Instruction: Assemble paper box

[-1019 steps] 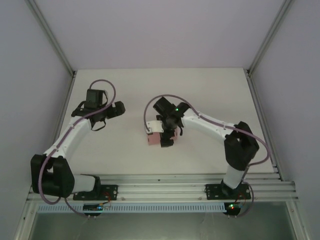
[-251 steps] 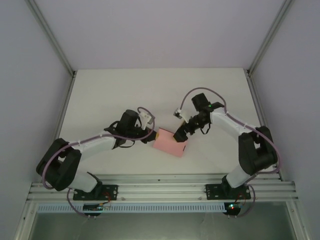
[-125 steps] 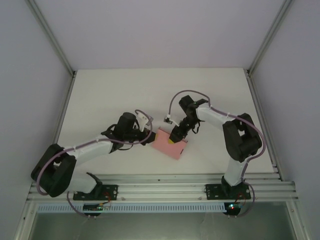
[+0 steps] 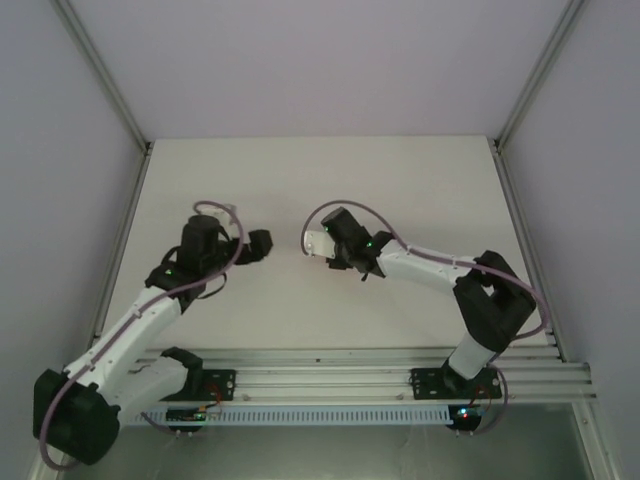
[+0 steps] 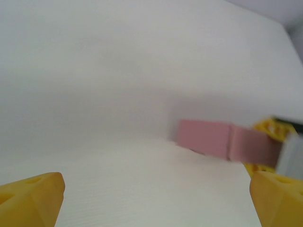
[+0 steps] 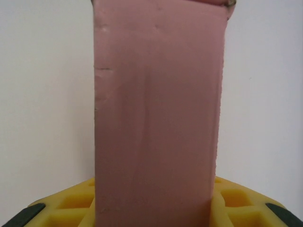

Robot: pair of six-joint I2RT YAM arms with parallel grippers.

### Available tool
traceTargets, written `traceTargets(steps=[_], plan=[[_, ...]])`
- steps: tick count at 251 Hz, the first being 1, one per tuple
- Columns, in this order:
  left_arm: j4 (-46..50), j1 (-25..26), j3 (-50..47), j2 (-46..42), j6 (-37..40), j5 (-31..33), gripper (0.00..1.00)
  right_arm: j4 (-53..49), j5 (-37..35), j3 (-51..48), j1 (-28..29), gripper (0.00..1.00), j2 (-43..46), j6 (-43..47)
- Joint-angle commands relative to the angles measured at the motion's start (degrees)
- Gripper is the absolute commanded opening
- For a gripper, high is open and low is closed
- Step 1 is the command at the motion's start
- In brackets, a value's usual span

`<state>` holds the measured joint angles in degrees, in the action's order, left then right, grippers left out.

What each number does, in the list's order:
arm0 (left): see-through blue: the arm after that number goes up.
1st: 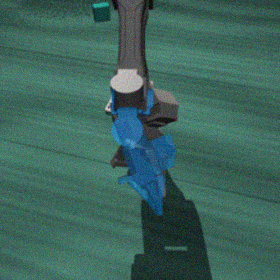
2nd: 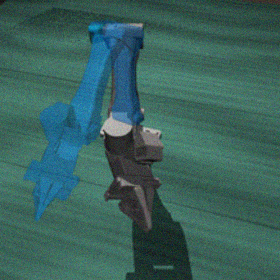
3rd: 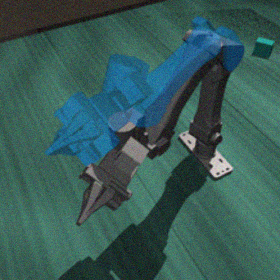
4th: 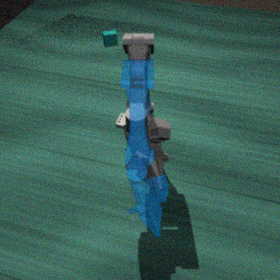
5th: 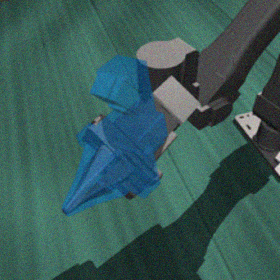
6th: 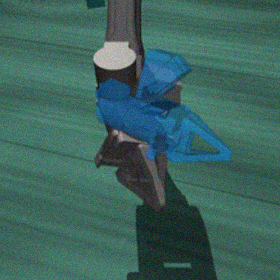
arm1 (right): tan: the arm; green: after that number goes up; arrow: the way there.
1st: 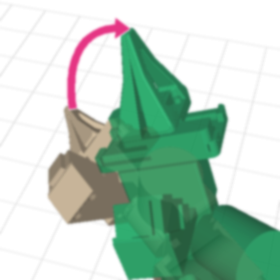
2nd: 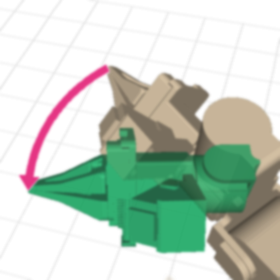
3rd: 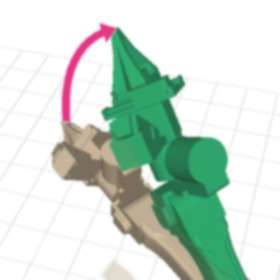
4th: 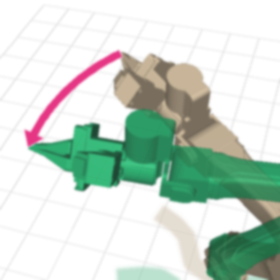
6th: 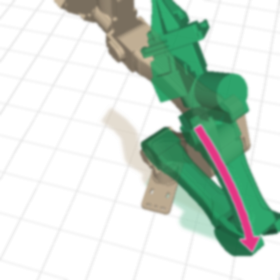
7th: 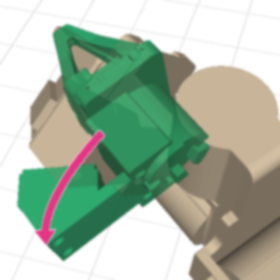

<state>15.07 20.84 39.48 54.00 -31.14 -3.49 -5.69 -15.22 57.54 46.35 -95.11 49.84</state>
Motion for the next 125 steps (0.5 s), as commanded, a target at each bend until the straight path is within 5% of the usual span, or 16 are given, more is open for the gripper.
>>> traceTargets(steps=[1,46,78,125], plan=[[9.97,-7.47,0.84,-0.73,-6.73,3.42,1.0,21.76,-10.22,-6.01,2.52,0.34,-3.92,15.97],[8.23,-13.02,0.58,0.09,-6.77,-0.25,0.99,25.31,-10.05,-10.53,5.29,0.66,-4.43,17.84],[8.58,-14.61,1.54,1.43,-6.0,0.63,1.0,12.2,-8.09,-9.94,6.95,0.99,1.35,10.55],[7.67,-15.95,2.63,3.75,-2.94,3.24,1.0,-8.18,-0.86,-5.18,7.74,0.99,11.97,-3.1]])
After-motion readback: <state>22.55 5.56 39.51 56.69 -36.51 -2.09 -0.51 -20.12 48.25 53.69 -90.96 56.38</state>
